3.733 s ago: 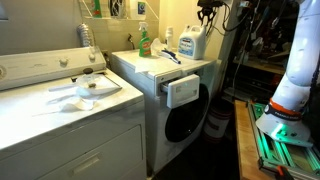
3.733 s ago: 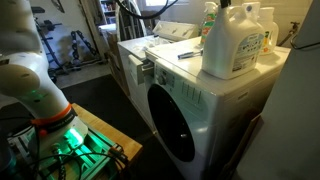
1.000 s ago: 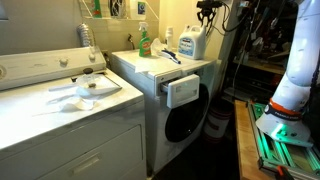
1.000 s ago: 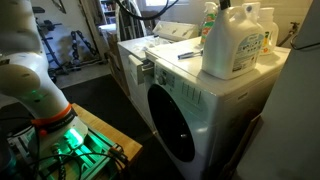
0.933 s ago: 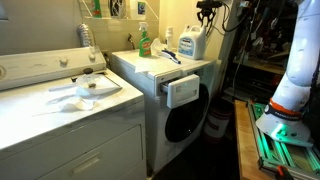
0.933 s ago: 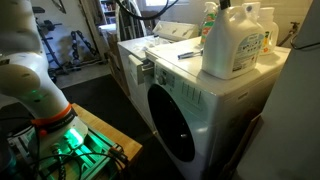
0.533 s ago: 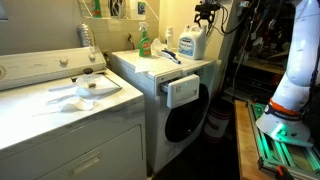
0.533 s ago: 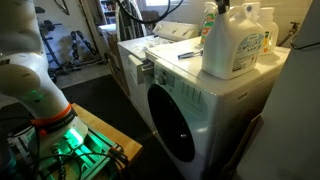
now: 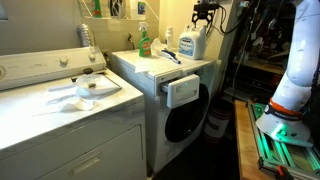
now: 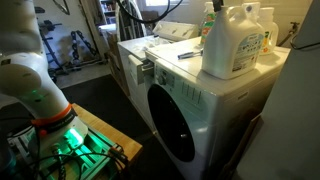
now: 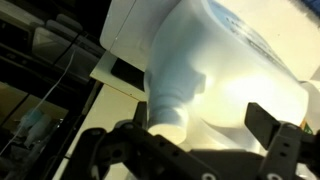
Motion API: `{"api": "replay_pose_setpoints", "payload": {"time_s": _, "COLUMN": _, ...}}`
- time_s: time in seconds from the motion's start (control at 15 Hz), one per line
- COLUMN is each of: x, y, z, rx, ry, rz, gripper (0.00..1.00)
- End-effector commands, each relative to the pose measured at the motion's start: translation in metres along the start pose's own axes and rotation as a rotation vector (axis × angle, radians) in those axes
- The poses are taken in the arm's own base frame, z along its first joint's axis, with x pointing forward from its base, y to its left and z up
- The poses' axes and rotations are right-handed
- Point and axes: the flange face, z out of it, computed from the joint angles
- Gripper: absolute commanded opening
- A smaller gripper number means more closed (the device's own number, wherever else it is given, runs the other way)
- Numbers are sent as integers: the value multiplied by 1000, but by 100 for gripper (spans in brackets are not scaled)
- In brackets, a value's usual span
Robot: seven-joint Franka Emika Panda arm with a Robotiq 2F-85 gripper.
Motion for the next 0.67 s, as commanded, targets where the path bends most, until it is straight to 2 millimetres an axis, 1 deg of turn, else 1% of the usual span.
{"api": "replay_pose_setpoints", "payload": {"time_s": 0.0, "x": -34, "y": 1, "z": -26, "rx": 57, "ry": -15, "rz": -146, "gripper": 100}}
{"api": "replay_pose_setpoints", "payload": {"time_s": 0.33, "x": -94, "y": -1, "z": -76, "rx": 149, "ry": -33, "rz": -291, "gripper": 100}}
{"api": "replay_pose_setpoints", "payload": {"time_s": 0.47, "x": -113, "y": 4, "z": -95, "rx": 197, "ry": -38, "rz": -341, "gripper": 100}}
{"api": "replay_pose_setpoints", "payload": {"time_s": 0.6, "x": -135, "y": 12, "z": -115, "rx": 272, "ry": -43, "rz": -408, "gripper": 100}}
